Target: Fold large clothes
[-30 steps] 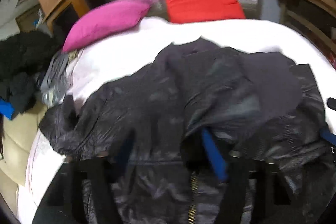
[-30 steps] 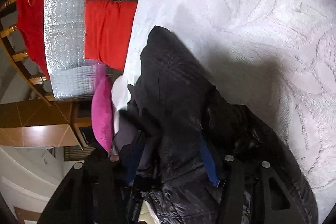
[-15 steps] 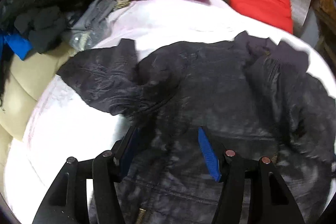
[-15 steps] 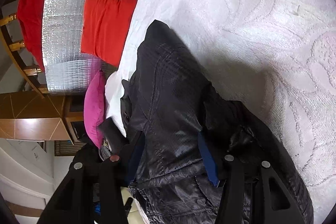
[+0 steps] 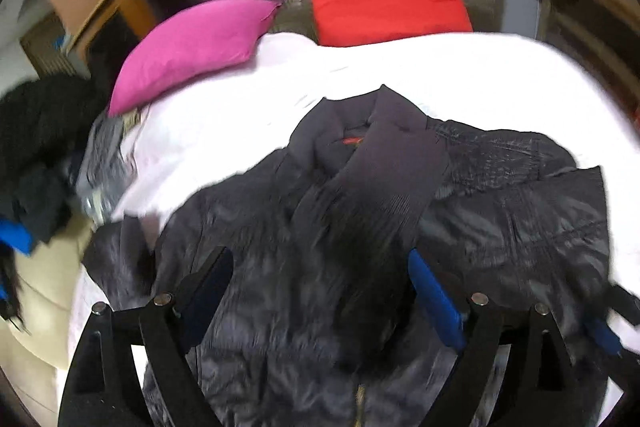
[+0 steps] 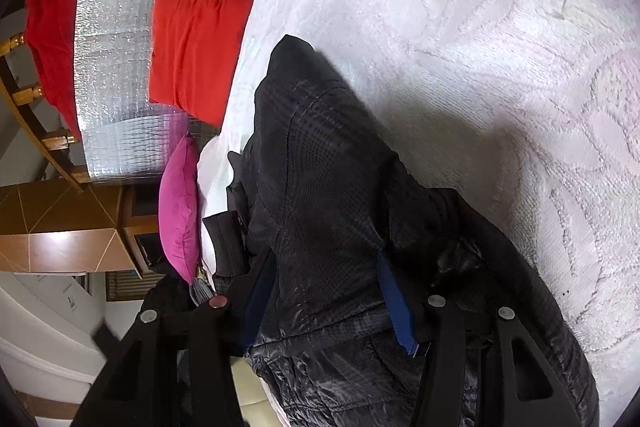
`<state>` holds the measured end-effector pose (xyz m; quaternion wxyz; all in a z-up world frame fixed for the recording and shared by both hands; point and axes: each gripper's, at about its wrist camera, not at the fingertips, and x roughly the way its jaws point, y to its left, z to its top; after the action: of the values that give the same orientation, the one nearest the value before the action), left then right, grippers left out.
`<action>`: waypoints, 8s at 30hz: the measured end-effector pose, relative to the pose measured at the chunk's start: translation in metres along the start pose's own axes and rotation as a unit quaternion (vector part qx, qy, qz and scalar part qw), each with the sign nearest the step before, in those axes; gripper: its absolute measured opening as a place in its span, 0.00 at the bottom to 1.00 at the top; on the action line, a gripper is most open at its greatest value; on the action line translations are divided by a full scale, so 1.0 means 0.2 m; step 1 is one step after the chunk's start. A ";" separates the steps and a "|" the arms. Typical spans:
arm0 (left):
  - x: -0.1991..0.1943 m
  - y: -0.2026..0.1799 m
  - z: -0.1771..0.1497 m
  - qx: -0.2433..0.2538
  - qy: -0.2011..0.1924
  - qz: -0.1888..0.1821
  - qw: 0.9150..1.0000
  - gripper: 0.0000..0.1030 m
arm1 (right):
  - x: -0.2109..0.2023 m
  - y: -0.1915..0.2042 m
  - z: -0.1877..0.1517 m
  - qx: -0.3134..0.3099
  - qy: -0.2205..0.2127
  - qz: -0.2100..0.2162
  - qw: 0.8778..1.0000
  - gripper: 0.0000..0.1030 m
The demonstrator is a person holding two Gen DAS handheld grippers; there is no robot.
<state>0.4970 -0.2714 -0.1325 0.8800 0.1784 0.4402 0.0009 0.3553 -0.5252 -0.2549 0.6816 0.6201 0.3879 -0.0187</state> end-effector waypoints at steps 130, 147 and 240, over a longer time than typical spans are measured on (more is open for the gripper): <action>0.43 1.02 -0.45 -0.124 0.051 -0.108 0.985 0.04 | -0.01 0.38 -0.05 -0.244 -0.135 -0.196 0.940 0.80; 0.58 2.19 -0.84 -0.426 0.074 -0.072 0.899 0.72 | 0.21 0.58 -0.43 -0.386 -0.060 -0.083 0.917 0.80; 0.28 0.95 -0.60 -0.119 0.013 -0.088 0.989 0.73 | 0.46 0.75 -0.59 -0.412 -0.074 -0.211 0.883 0.28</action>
<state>0.4681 -0.0475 -0.1815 0.8858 0.0326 0.4625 -0.0213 0.4354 -0.3469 -0.1733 0.8826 0.1835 0.4303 -0.0460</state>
